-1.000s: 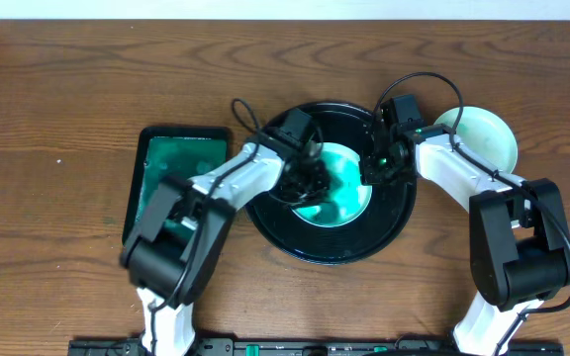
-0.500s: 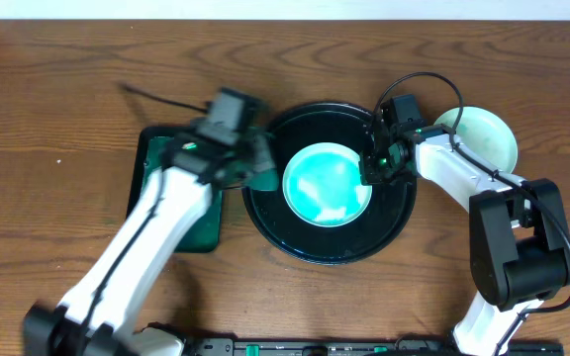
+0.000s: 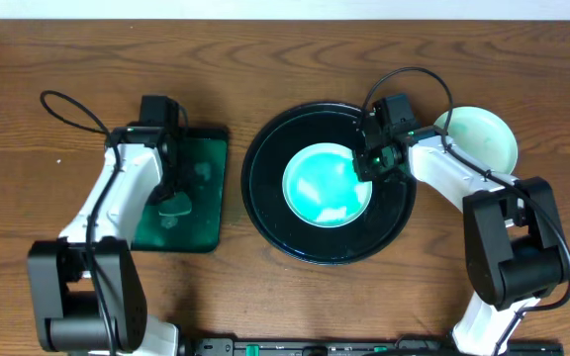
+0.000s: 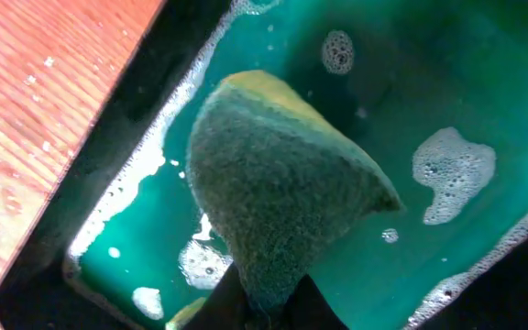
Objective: Clean dirty plates on tray and stack at the side
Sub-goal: 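Return the sponge to the basin with the left gripper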
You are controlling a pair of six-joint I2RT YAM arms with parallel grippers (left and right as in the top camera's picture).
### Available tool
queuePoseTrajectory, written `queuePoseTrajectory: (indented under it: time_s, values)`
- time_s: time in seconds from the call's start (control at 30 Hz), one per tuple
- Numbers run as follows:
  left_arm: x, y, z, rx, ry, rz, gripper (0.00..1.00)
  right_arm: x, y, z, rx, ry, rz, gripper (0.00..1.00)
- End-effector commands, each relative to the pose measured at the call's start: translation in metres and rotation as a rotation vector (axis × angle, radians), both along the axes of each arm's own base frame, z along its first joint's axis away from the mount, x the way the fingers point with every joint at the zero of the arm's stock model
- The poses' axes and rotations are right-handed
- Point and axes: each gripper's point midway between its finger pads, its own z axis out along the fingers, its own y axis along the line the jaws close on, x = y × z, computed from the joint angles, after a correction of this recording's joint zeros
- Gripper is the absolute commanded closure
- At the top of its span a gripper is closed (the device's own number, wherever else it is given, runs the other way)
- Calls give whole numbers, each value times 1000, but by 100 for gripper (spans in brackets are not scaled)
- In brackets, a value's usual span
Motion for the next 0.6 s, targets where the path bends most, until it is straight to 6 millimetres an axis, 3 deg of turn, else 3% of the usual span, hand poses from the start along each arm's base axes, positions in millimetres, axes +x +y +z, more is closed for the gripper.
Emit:
queuePoseTrajectory:
  time_s: [0.0, 0.17, 0.27, 0.4, 0.5, 0.57]
  values:
    - [5, -6, 18, -72, -61, -31, 78, -23, 0, -44, -56, 104, 28, 99]
    - [2, -14, 62, -119, -184, -58, 51, -22, 0, -35, -54, 96, 30, 99]
    - [-5, -16, 90, -123, -268, -66, 46, -14, 7, -11, -36, 45, 55, 99]
    - [-21, -16, 127, -115, -373, -73, 40, 3, 30, 48, -8, -101, 142, 99]
    - [-34, -17, 151, -111, -447, -78, 36, 17, 59, 106, 13, -256, 214, 99]
    - [-43, -17, 164, -107, -491, -80, 34, 23, 77, 133, 21, -335, 239, 99]
